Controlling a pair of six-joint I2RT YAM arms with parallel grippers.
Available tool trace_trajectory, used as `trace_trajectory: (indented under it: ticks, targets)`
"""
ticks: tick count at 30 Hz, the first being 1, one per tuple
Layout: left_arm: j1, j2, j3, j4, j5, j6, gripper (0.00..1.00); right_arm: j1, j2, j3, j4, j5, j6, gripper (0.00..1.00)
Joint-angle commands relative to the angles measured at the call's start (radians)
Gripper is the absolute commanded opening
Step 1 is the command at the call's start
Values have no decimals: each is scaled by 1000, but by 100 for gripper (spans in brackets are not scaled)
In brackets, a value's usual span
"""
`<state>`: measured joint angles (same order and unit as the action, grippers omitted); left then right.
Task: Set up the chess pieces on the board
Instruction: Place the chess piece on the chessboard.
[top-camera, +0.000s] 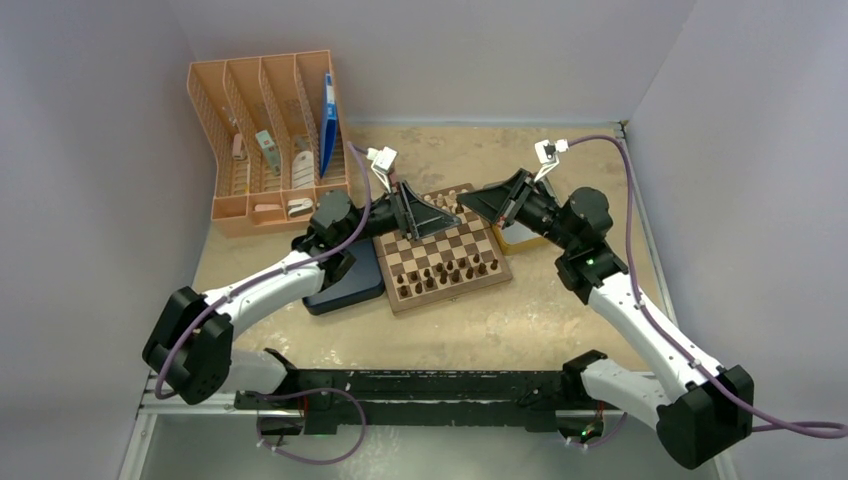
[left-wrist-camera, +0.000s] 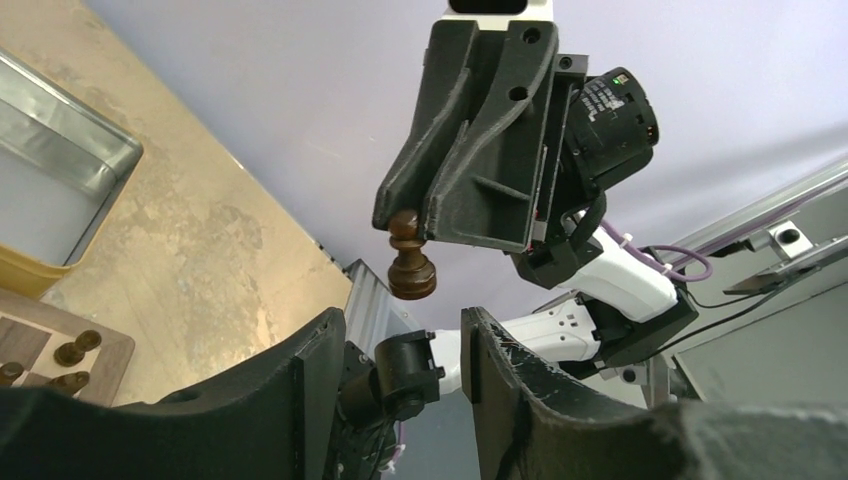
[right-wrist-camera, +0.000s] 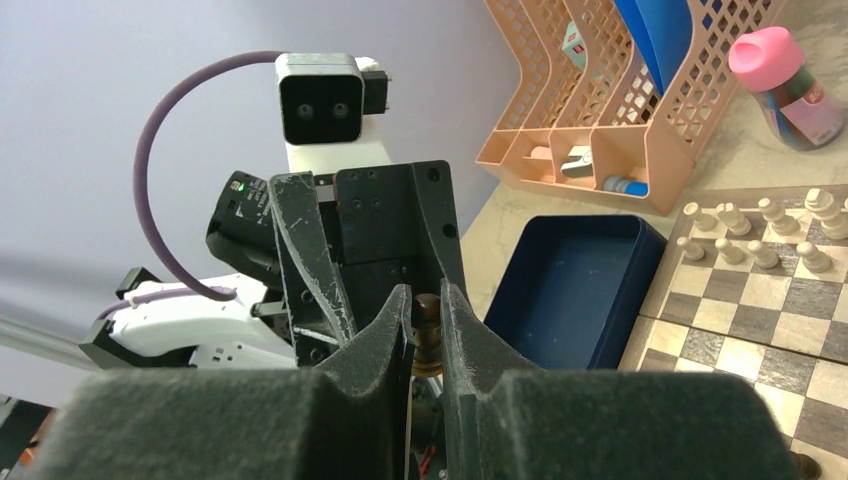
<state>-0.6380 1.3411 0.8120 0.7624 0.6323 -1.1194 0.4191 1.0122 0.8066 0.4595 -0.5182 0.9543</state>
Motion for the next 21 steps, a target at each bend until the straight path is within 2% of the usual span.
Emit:
trace_trajectory:
  ticks: [1,21]
  targets:
    - [-5,3,48,113,29,-23,43,4,-6,6,72,-18,12,10]
    - [-5,23,69,115,24,-26,33,5,-2,7,83,-28,15,10]
